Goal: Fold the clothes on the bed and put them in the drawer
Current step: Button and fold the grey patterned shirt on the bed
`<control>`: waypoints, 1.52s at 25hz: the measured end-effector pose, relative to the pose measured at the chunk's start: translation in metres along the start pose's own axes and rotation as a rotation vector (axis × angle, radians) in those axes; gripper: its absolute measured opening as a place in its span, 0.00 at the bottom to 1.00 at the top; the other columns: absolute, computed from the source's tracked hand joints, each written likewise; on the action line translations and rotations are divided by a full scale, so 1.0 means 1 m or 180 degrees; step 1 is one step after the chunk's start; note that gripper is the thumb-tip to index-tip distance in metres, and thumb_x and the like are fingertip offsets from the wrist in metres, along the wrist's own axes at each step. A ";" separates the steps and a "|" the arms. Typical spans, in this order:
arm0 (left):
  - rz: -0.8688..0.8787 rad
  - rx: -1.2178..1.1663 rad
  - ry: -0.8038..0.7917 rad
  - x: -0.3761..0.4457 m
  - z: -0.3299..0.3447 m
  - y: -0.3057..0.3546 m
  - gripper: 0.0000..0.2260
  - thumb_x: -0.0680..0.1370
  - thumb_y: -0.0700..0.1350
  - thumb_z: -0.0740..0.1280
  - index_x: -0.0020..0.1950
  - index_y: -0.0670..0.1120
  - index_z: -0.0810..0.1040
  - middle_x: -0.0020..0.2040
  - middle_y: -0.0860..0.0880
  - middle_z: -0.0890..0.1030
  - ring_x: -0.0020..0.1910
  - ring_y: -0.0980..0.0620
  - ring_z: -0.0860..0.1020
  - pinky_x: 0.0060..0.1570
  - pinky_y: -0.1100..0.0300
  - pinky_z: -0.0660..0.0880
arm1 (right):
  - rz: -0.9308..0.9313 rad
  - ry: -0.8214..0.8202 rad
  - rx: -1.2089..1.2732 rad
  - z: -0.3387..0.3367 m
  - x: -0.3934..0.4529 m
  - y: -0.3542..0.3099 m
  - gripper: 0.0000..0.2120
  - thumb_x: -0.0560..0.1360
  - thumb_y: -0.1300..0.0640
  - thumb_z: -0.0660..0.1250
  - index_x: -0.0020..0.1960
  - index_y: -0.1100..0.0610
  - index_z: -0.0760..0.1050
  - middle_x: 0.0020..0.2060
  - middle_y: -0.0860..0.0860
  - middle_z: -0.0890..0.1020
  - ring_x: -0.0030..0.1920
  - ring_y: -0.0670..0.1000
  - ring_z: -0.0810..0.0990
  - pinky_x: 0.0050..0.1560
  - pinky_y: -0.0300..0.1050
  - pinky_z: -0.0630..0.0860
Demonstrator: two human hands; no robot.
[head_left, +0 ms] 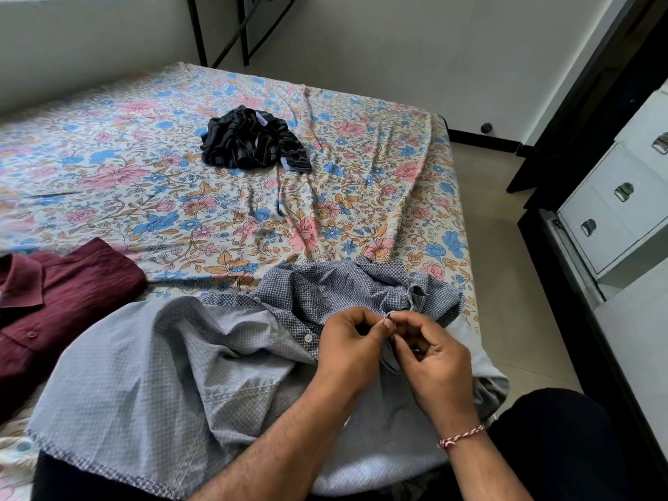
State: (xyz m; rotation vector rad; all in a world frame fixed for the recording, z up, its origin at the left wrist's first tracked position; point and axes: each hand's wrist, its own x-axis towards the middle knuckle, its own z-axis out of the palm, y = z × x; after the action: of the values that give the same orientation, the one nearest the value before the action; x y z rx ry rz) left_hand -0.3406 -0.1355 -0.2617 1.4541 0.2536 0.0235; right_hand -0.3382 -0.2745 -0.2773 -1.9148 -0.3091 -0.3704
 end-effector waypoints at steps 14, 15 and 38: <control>0.0444 0.0919 -0.0215 0.003 -0.002 -0.004 0.08 0.82 0.45 0.69 0.44 0.51 0.76 0.36 0.54 0.79 0.37 0.53 0.76 0.42 0.53 0.76 | 0.1607 0.0058 0.1870 0.005 0.000 -0.004 0.07 0.75 0.61 0.73 0.52 0.61 0.83 0.49 0.59 0.87 0.51 0.58 0.86 0.51 0.46 0.83; 0.0746 0.1530 -0.0208 0.005 -0.005 -0.003 0.07 0.83 0.47 0.67 0.46 0.52 0.73 0.36 0.54 0.78 0.37 0.51 0.76 0.40 0.52 0.75 | 0.1184 -0.0048 0.1367 0.001 0.003 -0.008 0.06 0.77 0.63 0.72 0.54 0.60 0.83 0.49 0.57 0.87 0.53 0.57 0.86 0.53 0.44 0.82; 0.4455 0.3699 0.1340 0.146 -0.047 0.213 0.09 0.79 0.41 0.72 0.58 0.49 0.84 0.46 0.48 0.84 0.43 0.43 0.82 0.34 0.52 0.80 | -0.1565 0.1702 -0.1603 -0.063 0.201 -0.075 0.11 0.78 0.52 0.75 0.42 0.57 0.78 0.36 0.52 0.79 0.36 0.52 0.76 0.38 0.47 0.71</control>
State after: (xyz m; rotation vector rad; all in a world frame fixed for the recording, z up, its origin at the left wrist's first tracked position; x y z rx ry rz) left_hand -0.1781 -0.0391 -0.0799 2.4870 -0.5715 1.5373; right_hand -0.1894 -0.2981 -0.1119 -2.1108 -0.3454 -1.3659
